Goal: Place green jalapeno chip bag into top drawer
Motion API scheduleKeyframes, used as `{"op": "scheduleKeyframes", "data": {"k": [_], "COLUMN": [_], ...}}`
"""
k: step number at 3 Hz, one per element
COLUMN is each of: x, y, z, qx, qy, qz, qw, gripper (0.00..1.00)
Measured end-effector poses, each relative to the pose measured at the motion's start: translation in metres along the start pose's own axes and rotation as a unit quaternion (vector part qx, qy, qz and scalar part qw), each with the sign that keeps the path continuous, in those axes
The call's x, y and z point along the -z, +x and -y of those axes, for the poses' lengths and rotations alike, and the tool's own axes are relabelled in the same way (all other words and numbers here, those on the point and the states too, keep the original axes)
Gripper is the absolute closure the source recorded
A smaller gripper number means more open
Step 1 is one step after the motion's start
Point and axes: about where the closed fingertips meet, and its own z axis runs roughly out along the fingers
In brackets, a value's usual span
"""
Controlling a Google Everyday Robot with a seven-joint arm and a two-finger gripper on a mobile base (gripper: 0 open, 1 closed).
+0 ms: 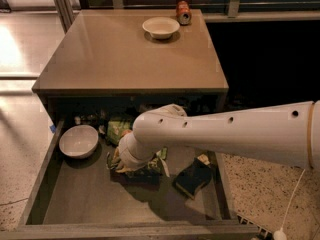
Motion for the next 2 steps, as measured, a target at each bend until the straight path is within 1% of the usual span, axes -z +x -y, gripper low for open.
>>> {"op": "scheduleKeyframes", "data": {"k": [1, 2], "x": [0.0000, 0.0000], "y": [0.0000, 0.0000], "z": [0.0000, 0.0000], "qx": [0.000, 0.000], "qy": [0.000, 0.000], "qz": [0.000, 0.000], "qw": [1.0000, 1.0000], "gripper": [0.50, 0.19]}}
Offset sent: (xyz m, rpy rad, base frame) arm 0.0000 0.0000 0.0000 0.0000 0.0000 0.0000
